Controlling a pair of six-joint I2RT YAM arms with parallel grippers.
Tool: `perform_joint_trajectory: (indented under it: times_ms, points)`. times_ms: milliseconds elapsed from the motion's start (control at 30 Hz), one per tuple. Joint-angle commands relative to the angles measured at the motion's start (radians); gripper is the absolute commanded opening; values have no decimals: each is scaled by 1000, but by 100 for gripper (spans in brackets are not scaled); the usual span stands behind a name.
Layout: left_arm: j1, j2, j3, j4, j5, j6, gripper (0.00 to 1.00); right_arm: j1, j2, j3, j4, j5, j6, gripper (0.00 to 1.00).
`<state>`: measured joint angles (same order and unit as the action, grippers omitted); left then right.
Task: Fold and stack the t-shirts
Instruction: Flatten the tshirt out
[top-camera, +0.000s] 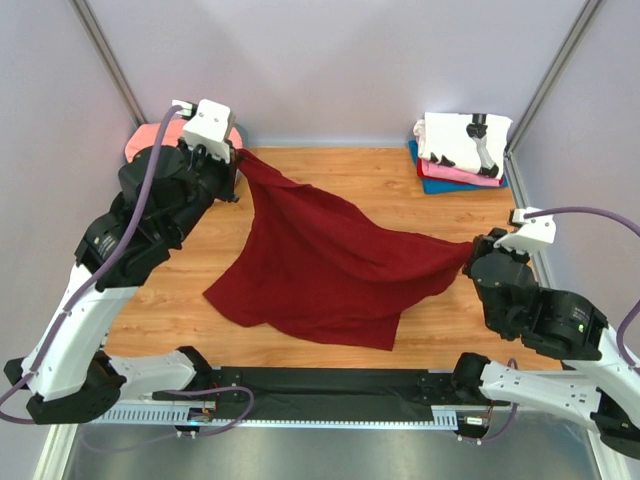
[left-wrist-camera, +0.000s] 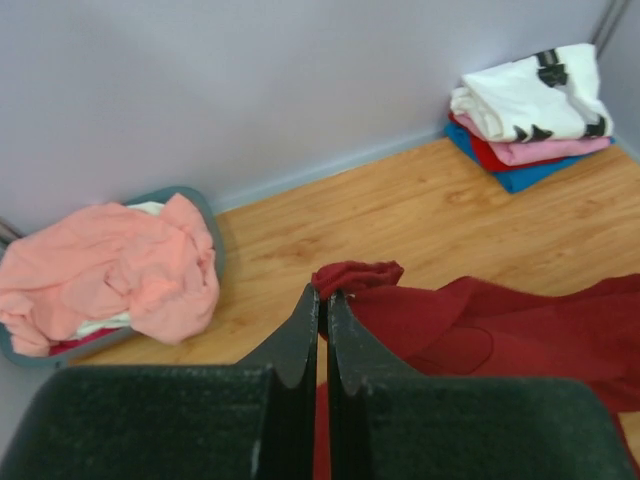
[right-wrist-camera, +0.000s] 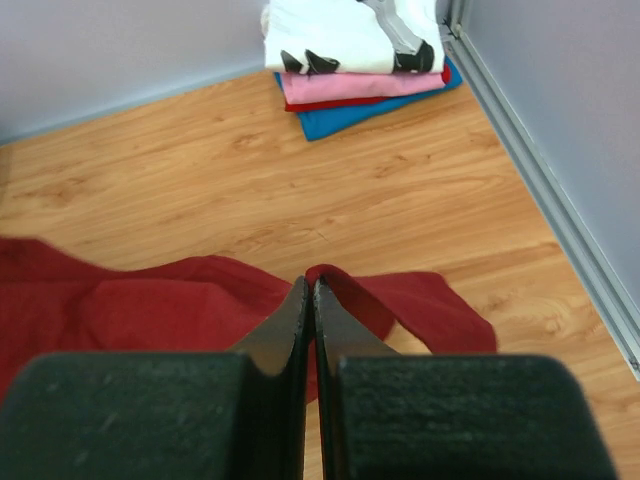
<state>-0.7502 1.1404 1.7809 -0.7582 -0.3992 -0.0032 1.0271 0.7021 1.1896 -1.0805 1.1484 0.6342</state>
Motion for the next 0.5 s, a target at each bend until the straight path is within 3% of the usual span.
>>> perform_joint_trajectory:
  times_ms: [0,100,267,367,467]
  points:
    - [6,2,12,2,104,-95,0,-33,26,-33,-171,16,269,0]
    - [6,42,-61,11,218,-159,0,-44,51,-57,-248,-10,399,0]
    - [-14,114,-233,108,417,-296,0,-48,73,-62,-378,-32,512,72]
    - [-73,214,-256,111,418,-337,0,-47,37,-58,-294,-58,399,77]
    - [-136,346,-226,85,447,-359,0,-48,-44,-126,-38,-171,150,75]
